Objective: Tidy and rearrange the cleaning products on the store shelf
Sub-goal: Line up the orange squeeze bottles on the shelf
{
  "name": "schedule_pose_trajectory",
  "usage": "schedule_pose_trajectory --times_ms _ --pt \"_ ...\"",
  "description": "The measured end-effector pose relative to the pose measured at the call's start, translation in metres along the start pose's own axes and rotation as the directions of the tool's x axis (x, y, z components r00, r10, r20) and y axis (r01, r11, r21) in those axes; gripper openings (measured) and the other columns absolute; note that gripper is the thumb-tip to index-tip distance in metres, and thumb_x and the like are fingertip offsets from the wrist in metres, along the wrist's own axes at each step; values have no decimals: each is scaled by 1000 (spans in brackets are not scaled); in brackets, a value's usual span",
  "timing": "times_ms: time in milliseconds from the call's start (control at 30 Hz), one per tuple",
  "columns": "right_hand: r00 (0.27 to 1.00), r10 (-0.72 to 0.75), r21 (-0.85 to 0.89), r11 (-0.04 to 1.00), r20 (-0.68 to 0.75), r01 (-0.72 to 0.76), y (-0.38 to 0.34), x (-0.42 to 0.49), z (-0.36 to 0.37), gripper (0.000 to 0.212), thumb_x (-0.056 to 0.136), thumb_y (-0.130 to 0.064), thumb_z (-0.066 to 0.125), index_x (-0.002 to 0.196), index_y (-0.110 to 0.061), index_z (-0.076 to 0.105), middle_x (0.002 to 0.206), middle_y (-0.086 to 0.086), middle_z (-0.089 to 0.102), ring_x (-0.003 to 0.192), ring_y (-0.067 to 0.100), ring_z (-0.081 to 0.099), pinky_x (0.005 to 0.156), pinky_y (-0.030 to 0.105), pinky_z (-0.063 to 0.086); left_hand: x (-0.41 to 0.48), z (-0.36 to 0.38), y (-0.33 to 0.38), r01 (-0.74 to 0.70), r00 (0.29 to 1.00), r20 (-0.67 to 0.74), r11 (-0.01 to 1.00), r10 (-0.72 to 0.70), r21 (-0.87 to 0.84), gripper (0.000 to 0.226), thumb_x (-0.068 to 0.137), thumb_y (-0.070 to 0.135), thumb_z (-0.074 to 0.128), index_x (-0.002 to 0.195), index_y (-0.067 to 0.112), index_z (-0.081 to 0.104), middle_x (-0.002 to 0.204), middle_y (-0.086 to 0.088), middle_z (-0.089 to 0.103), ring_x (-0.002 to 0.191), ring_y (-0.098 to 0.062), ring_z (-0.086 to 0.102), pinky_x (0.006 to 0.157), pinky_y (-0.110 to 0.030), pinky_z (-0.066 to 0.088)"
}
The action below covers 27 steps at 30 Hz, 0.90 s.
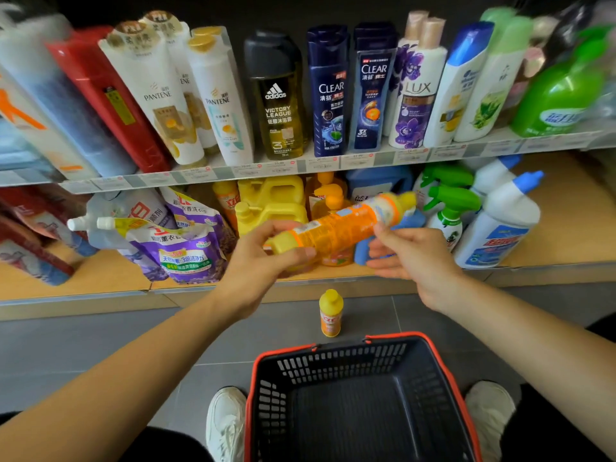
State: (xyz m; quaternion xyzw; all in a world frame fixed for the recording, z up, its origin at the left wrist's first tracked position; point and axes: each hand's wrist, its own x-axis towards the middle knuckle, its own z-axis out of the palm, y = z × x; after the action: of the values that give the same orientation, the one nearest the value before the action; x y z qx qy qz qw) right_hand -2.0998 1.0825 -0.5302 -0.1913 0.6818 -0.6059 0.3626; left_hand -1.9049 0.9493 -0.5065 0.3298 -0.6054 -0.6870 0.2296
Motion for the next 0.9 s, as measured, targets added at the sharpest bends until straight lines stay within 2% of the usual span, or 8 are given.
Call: schedule_pose_trajectory --times_ms 100,133,200,267,400,533,733,900 --pt "941 -338 -316 894 -7 319 4 0 -6 6 82 -24 80 84 -24 75 84 -3 75 80 6 71 68 17 55 2 -7 12 -217 974 11 921 226 325 52 73 15 87 121 19 67 117 -5 68 100 -20 73 73 -31 62" --pt "914 -390 -404 823 110 400 3 -2 -5 24 77 -26 84 99 -29 73 98 -12 72 90 -4 66 74 10 50 1 -5 12 -269 961 50 883 271 385 52 74 14 88 122 19 67 115 -2 69 99 -18 72 72 -27 61" --pt "871 -312 -421 781 379 462 8 -5 0 65 73 -28 87 131 -30 58 124 -18 61 110 -17 53 86 4 44 -2 3 11 -331 943 126 852 307 406 54 73 12 89 122 19 67 112 2 71 100 -14 71 75 -25 60" --pt "830 -229 -368 814 508 450 15 -9 8 72 74 -22 88 138 -25 54 128 -13 63 115 -9 57 97 17 49 -6 13 7 -350 936 175 869 307 348 55 74 9 88 123 19 66 107 4 73 97 -11 72 75 -22 59" --pt "823 -280 -234 869 494 436 15 -8 8 59 73 -12 87 124 -31 63 114 -5 73 108 12 69 96 41 55 -10 22 10 -269 955 180 943 235 196 47 81 27 77 126 25 65 111 10 72 98 -17 74 76 -30 62" --pt "825 -288 -206 880 487 429 12 -7 9 64 73 -11 87 130 -26 62 116 -5 73 109 13 69 97 41 55 -9 23 16 -242 962 170 956 214 168 39 84 33 70 121 25 68 110 3 71 99 -26 73 78 -40 64" --pt "828 -287 -228 871 482 435 10 -7 10 68 71 -13 89 133 -23 61 120 -6 72 113 9 66 98 35 54 -7 17 19 -213 971 137 969 195 124 27 90 32 62 110 21 75 107 3 74 97 -13 73 66 -26 59" --pt "826 -301 -149 898 477 413 7 -8 12 66 71 -6 87 129 -27 62 120 -6 72 113 11 67 96 29 54 -4 10 17 -174 973 159 984 169 22 30 92 28 60 120 28 71 119 3 73 109 -21 71 77 -37 63"
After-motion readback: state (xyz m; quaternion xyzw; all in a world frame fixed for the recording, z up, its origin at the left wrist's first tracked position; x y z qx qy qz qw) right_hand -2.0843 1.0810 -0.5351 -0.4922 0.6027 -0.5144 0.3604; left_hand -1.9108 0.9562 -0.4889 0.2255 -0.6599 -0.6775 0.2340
